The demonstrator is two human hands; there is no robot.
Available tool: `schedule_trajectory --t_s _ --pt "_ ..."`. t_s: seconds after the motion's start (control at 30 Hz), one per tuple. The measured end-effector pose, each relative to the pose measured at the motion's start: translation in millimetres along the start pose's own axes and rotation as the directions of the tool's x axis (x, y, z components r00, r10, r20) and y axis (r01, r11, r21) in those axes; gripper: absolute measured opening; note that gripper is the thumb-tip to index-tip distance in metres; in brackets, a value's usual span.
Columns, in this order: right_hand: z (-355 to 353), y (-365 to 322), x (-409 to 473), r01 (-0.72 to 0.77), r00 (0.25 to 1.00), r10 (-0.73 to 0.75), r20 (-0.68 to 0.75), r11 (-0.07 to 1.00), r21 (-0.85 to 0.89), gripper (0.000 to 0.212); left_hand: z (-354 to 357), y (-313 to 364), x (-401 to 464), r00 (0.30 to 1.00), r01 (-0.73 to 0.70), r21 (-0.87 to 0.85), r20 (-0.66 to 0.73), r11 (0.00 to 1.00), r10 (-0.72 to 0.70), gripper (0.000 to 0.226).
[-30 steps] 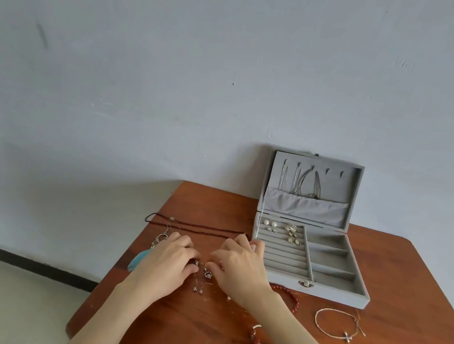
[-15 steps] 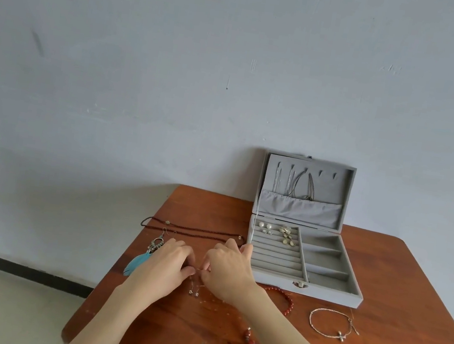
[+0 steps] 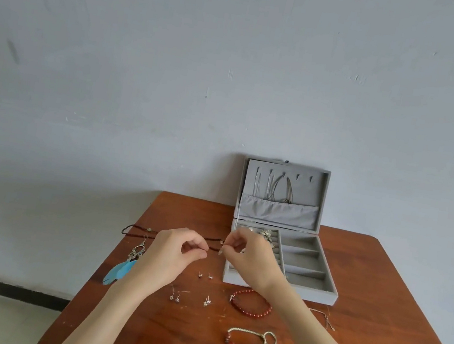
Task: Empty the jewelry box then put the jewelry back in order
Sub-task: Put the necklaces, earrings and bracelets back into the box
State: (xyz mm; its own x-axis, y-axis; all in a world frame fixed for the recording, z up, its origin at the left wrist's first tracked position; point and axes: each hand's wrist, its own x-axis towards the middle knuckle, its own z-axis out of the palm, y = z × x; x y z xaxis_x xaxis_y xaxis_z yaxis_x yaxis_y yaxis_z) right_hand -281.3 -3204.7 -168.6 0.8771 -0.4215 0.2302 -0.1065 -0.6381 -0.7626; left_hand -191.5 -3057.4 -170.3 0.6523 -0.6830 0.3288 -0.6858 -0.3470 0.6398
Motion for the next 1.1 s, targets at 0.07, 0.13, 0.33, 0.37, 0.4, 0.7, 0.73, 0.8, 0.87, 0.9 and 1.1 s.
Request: schedule_trajectory --t_s 0.07,0.13,0.33,0.37,0.4,0.7,0.73,0.8,0.87,0.9,1.1 --pt "-13 8 -3 -0.033 0.999 0.032 -0.021 0.999 -0.026 0.014 8 6 5 1.000 -0.022 -0.004 0.010 1.000 0.022 0.009" --pt "-22 17 -6 -0.067 0.997 0.065 -0.045 0.997 -0.027 0.011 17 11 8 0.999 -0.046 -0.015 0.019 0.999 0.046 0.010" --pt "-41 35 -10 -0.084 0.991 0.085 -0.102 0.996 0.014 0.015 32 20 16 0.982 -0.175 0.096 -0.054 0.980 0.180 0.009" --pt "-44 37 -10 -0.087 0.991 0.088 -0.097 0.996 0.016 0.016 32 21 18 0.978 -0.183 0.109 -0.077 0.977 0.191 0.009" --pt "-46 39 -10 -0.088 0.992 0.090 -0.094 0.996 0.017 0.019 32 21 19 0.976 -0.186 0.111 -0.091 0.976 0.197 0.009" --pt "-54 53 -6 -0.124 0.988 0.131 -0.085 0.989 0.076 0.010 44 29 39 0.996 -0.077 0.027 0.047 0.997 0.076 0.014" --pt "-53 54 -5 -0.124 0.988 0.130 -0.080 0.990 0.072 0.009 46 29 42 0.995 -0.073 0.030 0.064 0.997 0.071 0.015" --pt "-54 57 -3 -0.123 0.989 0.128 -0.071 0.990 0.061 0.009 48 30 48 0.993 -0.067 0.037 0.098 0.997 0.063 0.016" --pt "-54 60 -2 -0.127 0.989 0.131 -0.062 0.990 0.057 0.010 49 31 54 0.990 -0.071 0.048 0.124 0.996 0.065 0.017" --pt "-55 61 -2 -0.131 0.989 0.134 -0.057 0.990 0.057 0.011 50 32 57 0.989 -0.080 0.059 0.131 0.995 0.071 0.017" --pt "-63 67 -4 -0.125 0.991 0.123 0.050 0.992 0.030 0.014 49 33 59 0.965 -0.146 0.052 0.226 0.988 0.130 0.012"
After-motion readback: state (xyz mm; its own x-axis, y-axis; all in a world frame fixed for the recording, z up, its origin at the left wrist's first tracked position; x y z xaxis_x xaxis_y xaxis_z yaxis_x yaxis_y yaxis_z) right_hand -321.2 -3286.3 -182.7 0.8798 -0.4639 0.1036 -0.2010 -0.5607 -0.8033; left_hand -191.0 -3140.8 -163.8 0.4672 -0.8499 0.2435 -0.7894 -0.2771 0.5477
